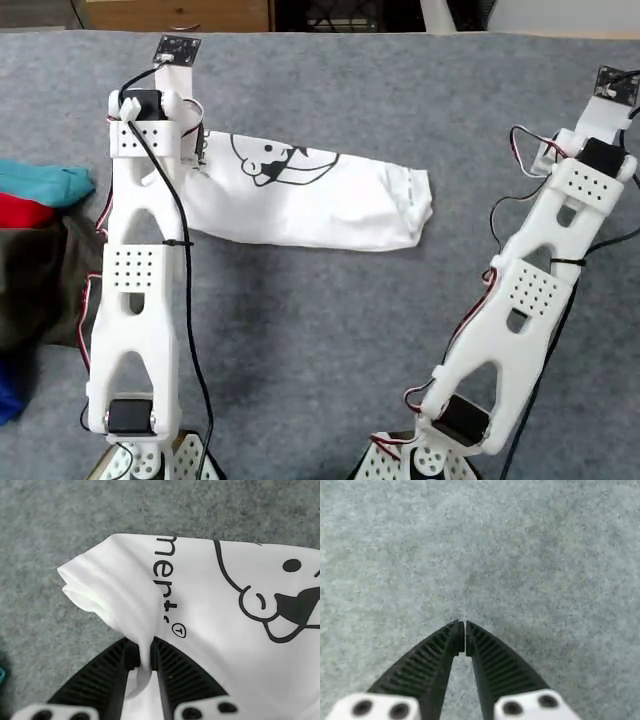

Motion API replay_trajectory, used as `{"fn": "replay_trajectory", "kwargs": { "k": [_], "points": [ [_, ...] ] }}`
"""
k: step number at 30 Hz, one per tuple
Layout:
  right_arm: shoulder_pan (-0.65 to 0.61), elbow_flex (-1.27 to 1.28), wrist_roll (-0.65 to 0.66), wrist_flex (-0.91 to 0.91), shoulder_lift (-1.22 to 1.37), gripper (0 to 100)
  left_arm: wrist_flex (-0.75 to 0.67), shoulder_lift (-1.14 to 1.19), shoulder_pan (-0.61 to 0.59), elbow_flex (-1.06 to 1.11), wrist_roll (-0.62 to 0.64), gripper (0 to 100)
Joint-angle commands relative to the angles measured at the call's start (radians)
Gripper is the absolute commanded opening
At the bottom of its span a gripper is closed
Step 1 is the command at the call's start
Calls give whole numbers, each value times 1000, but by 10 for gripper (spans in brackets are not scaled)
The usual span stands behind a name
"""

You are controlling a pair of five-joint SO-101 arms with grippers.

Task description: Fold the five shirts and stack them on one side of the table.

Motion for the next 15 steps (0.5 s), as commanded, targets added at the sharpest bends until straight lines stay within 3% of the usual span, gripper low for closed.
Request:
{"fn": "replay_trajectory", "kwargs": {
  "k": [1, 6, 10, 15],
  "points": [
    [6, -48, 11, -17, -33, 15, 5, -25, -30, 24, 8, 29],
    [-9, -48, 12, -12, -31, 15, -5, -23, -111, 42, 6, 29],
    [-12, -48, 12, -11, -31, 15, -118, -5, -202, 88, 6, 29],
    [-12, -48, 12, -11, -31, 15, -124, 12, -239, 104, 6, 29]
  ]
}}
